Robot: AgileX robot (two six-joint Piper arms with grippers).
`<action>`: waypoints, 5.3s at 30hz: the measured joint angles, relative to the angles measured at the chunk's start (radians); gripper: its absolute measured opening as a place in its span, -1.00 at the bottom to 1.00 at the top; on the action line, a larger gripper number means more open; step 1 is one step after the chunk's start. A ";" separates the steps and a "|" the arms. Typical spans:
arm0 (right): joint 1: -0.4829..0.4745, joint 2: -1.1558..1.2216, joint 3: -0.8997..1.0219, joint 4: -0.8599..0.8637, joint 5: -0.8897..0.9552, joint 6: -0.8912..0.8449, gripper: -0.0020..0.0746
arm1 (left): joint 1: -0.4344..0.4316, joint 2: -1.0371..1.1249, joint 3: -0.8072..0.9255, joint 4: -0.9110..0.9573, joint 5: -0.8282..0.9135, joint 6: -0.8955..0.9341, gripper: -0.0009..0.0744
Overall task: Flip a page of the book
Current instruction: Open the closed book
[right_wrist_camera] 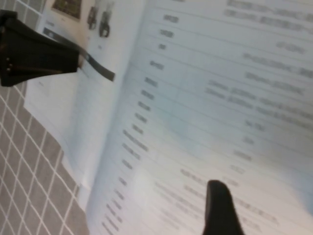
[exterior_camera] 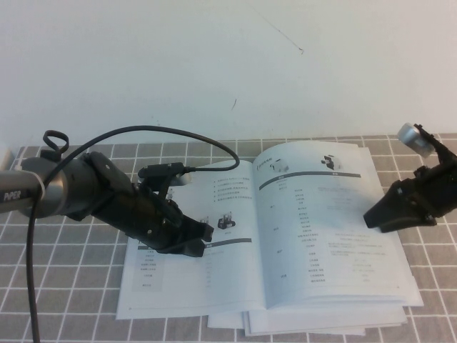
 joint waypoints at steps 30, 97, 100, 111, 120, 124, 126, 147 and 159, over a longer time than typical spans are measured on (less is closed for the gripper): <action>-0.010 0.000 0.000 -0.019 0.011 0.035 0.08 | 0.000 0.002 0.000 -0.021 -0.002 0.022 -0.99; 0.019 0.002 -0.057 -0.154 0.025 0.159 -0.04 | 0.000 0.003 0.000 -0.029 -0.006 0.040 -0.99; 0.019 0.002 -0.030 -0.150 0.003 0.145 -0.04 | 0.000 0.003 0.000 -0.029 -0.006 0.045 -0.99; 0.019 0.002 0.010 -0.143 -0.056 0.126 -0.04 | 0.000 0.003 0.000 -0.031 -0.006 0.046 -0.99; 0.019 0.014 0.012 -0.143 -0.050 0.124 -0.04 | 0.000 0.003 0.000 -0.033 -0.006 0.046 -0.99; 0.019 0.014 0.012 -0.155 -0.045 0.124 -0.04 | 0.000 0.003 0.000 -0.033 -0.006 0.048 -0.99; 0.019 0.016 0.012 -0.155 -0.042 0.124 -0.04 | 0.000 0.003 0.000 -0.033 -0.006 0.048 -0.99; 0.011 0.024 0.012 -0.174 -0.029 0.120 -0.04 | 0.000 0.003 0.000 -0.033 -0.006 0.048 -0.99; 0.002 0.067 0.012 0.006 0.040 0.007 -0.06 | 0.000 0.005 0.000 -0.033 -0.006 0.048 -0.99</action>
